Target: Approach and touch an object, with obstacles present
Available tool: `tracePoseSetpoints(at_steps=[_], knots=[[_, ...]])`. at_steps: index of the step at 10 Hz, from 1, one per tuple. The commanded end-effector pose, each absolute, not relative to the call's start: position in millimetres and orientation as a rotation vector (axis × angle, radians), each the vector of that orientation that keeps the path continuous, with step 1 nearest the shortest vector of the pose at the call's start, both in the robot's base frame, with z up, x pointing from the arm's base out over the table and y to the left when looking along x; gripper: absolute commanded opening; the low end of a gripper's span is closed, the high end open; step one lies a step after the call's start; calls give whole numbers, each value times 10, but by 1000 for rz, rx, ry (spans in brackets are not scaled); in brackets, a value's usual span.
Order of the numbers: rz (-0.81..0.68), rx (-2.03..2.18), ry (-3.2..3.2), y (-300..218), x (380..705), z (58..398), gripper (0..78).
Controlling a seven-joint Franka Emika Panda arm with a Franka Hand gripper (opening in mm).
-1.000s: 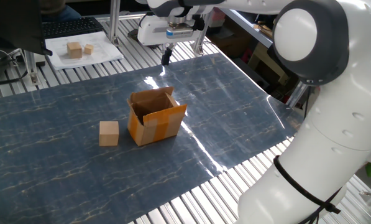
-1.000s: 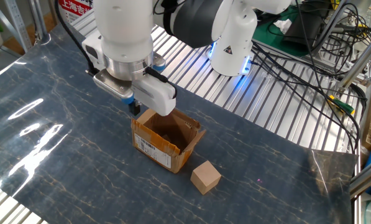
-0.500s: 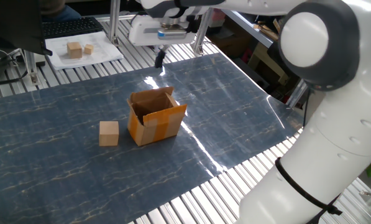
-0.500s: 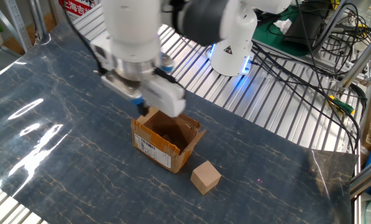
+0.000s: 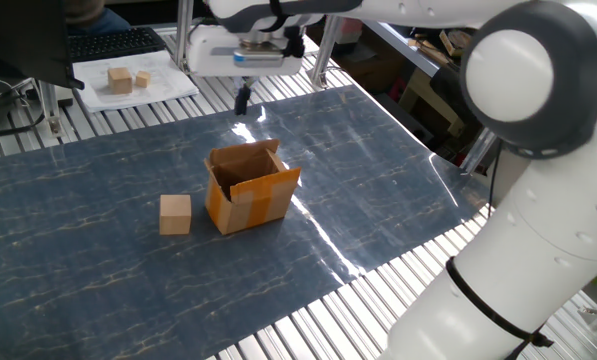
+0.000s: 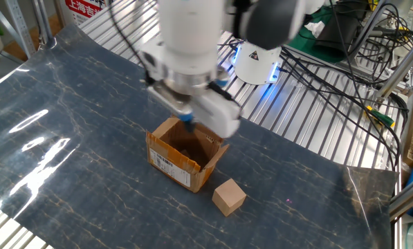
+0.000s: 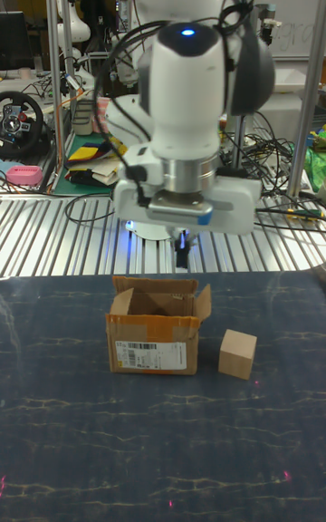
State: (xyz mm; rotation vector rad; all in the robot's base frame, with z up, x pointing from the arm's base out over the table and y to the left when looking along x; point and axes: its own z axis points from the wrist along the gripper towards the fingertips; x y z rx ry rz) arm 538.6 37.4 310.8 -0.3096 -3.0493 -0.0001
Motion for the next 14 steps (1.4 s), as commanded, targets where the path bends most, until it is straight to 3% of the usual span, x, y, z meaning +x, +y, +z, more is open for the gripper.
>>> tracePoseSetpoints(at_steps=[1, 8, 14], knots=[[8, -511, -2993, 1090, 5018, 3265, 0], [-27, -639, -2976, 1713, 4683, 3093, 0], [-26, -651, -2985, 1869, 4556, 2759, 0]])
